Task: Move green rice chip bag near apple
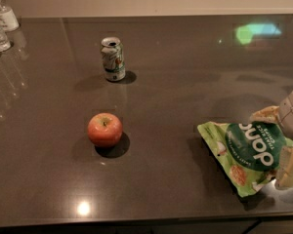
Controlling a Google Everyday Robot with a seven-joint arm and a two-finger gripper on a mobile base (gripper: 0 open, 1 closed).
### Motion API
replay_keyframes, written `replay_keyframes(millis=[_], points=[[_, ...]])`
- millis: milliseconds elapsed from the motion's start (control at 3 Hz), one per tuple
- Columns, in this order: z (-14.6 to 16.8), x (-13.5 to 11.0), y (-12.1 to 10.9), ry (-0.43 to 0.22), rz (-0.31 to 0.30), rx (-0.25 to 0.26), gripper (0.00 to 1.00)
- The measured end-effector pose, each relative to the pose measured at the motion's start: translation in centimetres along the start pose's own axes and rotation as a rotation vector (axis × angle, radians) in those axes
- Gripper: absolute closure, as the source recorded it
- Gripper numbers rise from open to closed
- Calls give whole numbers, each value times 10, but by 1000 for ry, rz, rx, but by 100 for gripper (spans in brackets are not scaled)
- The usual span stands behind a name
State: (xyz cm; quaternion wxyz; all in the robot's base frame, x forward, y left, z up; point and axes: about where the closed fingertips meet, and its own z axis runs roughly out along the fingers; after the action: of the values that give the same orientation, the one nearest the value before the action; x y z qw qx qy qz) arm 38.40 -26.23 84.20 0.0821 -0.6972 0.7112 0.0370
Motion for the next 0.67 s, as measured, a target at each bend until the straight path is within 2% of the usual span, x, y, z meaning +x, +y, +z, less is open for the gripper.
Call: replay_keyframes(millis=[667], points=[[-21, -20, -14, -32, 1, 37, 65]])
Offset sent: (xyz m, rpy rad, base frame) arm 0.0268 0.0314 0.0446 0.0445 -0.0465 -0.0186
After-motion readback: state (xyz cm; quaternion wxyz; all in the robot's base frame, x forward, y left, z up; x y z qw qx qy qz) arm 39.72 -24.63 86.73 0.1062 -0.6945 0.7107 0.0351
